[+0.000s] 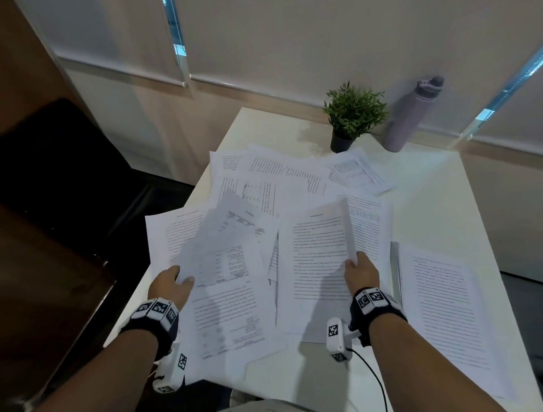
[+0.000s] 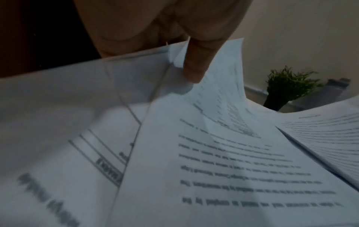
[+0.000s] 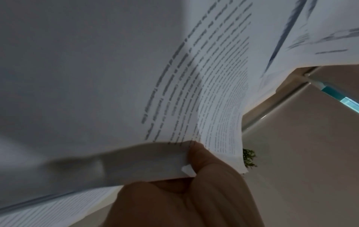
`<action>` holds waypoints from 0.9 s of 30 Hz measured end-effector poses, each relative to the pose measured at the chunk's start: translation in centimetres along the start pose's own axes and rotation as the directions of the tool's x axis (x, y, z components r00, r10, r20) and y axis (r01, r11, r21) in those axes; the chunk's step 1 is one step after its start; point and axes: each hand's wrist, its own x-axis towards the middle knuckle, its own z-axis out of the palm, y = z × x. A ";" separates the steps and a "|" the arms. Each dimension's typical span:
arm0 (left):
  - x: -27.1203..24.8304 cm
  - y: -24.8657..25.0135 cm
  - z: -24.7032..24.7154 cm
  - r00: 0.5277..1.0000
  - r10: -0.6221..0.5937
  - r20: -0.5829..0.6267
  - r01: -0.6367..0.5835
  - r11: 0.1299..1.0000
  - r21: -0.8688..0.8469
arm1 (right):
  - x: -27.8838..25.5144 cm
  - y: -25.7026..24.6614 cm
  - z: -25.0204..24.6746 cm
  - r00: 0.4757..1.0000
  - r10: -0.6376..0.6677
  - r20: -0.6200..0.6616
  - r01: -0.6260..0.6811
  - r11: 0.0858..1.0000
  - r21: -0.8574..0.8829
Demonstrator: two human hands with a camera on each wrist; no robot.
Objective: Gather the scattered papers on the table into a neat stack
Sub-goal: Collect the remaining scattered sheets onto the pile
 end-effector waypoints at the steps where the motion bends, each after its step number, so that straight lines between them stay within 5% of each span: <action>1: 0.4 -0.4 0.1 1.000 -0.007 -0.030 0.008 0.999 0.040 | 0.1 0.2 0.0 1.000 0.007 0.012 -0.006 1.000 -0.018; 5: 1.6 -1.4 -0.3 0.986 -0.108 -0.129 0.128 0.979 0.157 | -0.2 1.2 0.5 0.999 0.011 0.050 -0.007 0.997 -0.083; 10: 2.0 -1.3 -0.5 0.978 -0.205 -0.044 0.209 0.968 0.139 | -0.7 1.4 0.4 0.998 -0.003 0.062 0.008 0.997 -0.073; 21: -1.5 3.1 -1.2 0.962 0.075 -0.261 -0.044 0.991 0.123 | -1.5 1.0 -0.1 0.992 -0.078 0.098 0.084 0.995 -0.057; 27: -4.9 7.5 -3.1 0.839 0.340 -0.424 -0.287 0.940 0.186 | -1.3 -0.3 -2.4 0.993 -0.108 0.049 0.100 0.984 0.146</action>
